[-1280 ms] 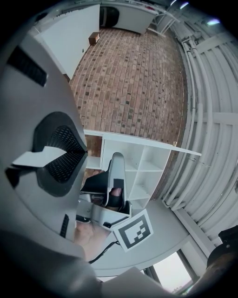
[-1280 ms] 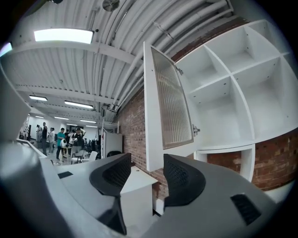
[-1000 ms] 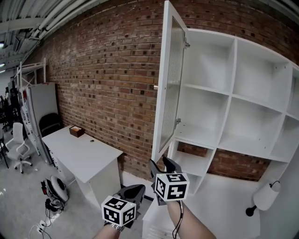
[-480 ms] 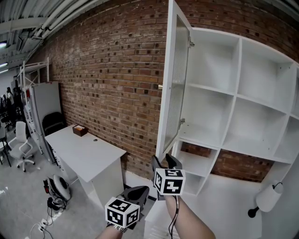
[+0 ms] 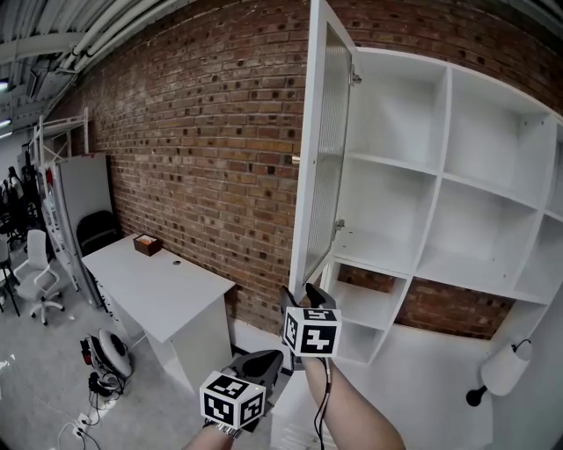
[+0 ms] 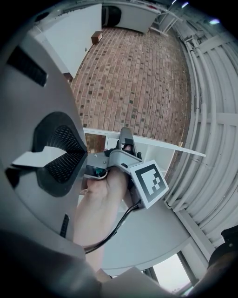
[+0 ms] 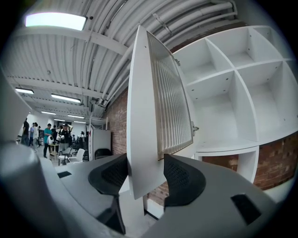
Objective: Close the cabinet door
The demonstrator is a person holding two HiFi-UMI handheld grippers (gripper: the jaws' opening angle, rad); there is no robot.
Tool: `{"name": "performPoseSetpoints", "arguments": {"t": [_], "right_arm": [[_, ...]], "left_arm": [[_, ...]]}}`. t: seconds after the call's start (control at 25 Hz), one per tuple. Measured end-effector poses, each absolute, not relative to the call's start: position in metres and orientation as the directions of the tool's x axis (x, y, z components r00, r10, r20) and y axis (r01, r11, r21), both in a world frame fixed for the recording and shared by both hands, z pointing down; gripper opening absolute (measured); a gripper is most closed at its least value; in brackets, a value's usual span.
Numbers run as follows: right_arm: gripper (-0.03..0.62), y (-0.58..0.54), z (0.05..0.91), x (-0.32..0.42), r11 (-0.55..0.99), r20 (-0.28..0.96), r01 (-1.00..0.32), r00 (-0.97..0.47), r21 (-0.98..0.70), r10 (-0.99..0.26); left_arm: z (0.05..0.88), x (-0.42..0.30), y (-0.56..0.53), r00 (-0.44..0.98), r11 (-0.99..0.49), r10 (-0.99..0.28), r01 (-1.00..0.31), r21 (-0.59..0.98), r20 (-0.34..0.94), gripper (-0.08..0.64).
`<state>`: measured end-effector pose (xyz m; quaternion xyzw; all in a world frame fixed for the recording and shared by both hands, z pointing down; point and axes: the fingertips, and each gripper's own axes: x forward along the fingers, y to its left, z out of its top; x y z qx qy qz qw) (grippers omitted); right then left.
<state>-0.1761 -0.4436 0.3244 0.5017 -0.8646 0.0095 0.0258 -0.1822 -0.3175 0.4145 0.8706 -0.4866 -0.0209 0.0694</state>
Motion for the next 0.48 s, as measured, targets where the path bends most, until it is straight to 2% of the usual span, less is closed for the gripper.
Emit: {"name": "performPoseSetpoints", "arguments": {"t": [0.48], "right_arm": [[0.242, -0.435, 0.32, -0.153, 0.5, 0.041, -0.866, -0.499, 0.026, -0.866]], "left_arm": [[0.413, -0.169, -0.322, 0.56, -0.55, -0.827, -0.823, 0.142, 0.04, 0.008]]}}
